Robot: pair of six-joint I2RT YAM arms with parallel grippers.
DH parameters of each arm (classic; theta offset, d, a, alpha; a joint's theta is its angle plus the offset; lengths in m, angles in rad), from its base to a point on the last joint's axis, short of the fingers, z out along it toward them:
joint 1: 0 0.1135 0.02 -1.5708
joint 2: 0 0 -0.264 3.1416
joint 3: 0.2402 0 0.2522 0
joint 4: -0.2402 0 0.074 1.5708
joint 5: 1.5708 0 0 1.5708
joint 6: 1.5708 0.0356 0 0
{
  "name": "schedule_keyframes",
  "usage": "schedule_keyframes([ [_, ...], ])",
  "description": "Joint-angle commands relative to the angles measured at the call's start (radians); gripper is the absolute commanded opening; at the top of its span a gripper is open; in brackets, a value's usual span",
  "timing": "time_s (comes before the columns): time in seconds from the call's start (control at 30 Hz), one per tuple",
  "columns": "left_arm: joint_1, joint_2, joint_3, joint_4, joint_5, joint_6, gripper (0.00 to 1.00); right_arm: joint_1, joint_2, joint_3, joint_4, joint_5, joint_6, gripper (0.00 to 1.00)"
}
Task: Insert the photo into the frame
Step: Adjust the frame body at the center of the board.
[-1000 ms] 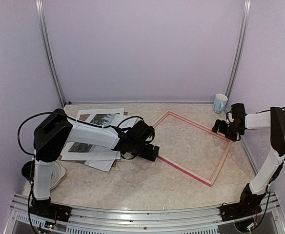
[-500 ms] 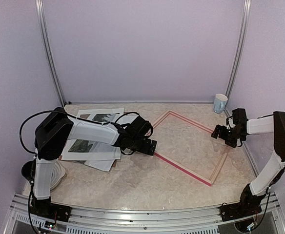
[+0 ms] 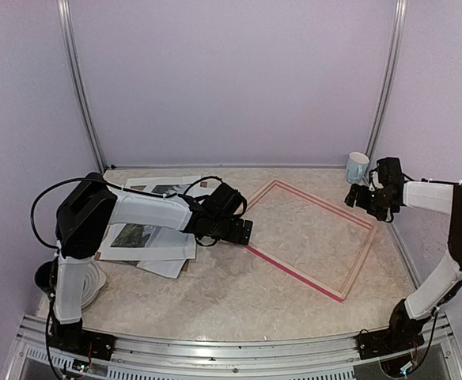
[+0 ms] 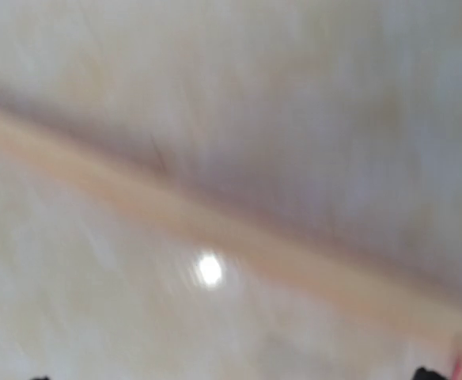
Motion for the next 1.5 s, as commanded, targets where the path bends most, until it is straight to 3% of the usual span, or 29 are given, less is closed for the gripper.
schedule_keyframes([
  [0.0,-0.011,-0.055,-0.022,-0.006,-0.003,-0.022,0.99,-0.004,0.05,0.12,-0.027,0.079,-0.032,0.99],
  [0.3,-0.057,-0.118,-0.079,0.002,0.034,-0.051,0.99,-0.041,0.255,0.273,-0.034,0.065,-0.064,0.99],
  [0.57,-0.05,-0.086,-0.069,0.034,0.102,-0.055,0.99,-0.048,0.352,0.307,-0.04,0.069,-0.068,0.99],
  [0.73,-0.019,-0.089,-0.054,0.055,0.075,-0.045,0.99,-0.048,0.309,0.258,-0.009,0.062,-0.055,0.99],
  [1.17,0.074,0.027,0.164,0.005,0.055,0.03,0.99,-0.048,0.262,0.199,0.001,0.024,-0.038,0.99],
  [1.47,0.104,0.099,0.221,0.001,0.076,0.064,0.99,-0.046,0.087,0.07,0.019,-0.049,0.023,0.99],
])
